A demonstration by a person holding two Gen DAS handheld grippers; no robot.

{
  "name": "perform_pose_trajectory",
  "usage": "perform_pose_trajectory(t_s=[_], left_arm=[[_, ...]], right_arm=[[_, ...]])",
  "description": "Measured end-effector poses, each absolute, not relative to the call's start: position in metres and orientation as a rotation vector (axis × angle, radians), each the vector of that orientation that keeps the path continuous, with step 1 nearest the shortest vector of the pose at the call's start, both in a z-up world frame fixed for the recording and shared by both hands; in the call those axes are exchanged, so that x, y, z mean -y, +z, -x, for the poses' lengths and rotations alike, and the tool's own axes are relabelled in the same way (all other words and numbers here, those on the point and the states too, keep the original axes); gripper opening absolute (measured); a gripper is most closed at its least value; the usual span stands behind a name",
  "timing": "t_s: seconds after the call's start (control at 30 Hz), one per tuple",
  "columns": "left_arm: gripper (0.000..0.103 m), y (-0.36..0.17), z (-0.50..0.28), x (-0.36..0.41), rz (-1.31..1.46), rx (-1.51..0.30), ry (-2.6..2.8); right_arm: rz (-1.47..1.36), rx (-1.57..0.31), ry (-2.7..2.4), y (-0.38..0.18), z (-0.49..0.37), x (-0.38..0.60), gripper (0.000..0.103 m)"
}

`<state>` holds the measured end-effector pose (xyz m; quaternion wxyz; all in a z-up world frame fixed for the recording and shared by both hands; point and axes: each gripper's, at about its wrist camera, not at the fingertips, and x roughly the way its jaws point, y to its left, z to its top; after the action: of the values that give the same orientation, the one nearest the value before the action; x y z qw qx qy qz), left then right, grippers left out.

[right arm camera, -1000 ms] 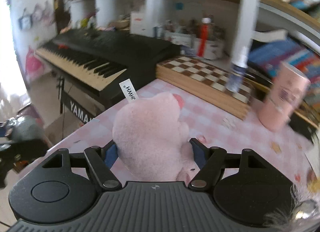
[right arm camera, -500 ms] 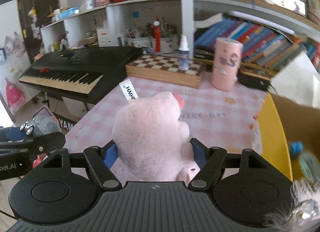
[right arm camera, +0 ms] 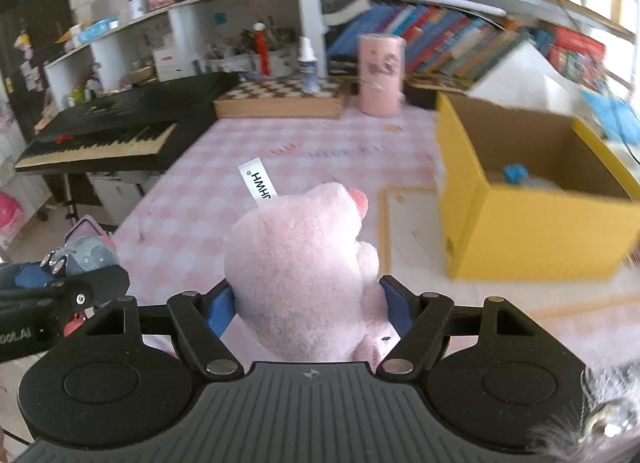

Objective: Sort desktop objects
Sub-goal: 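Carry the grey car with the left tool and pink pig with the right tool to the yellow box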

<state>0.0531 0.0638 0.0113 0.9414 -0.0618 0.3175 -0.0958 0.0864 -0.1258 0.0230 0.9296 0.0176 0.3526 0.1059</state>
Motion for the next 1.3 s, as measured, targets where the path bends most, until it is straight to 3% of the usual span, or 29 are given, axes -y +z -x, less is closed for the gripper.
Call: perform_pose_trajectory(t_s=[0.67,1.3], left_arm=[[0.065,0.008,-0.054,0.019,0.022,-0.652,-0.540],[0.064,0.011,-0.084,0.098,-0.044,-0.639,-0.597]], right_arm=[[-0.198,-0.746,-0.171,0.020,-0.005,0.217,0.072],[-0.265,-0.791,-0.224,0.007,-0.032,0.288,0.072]])
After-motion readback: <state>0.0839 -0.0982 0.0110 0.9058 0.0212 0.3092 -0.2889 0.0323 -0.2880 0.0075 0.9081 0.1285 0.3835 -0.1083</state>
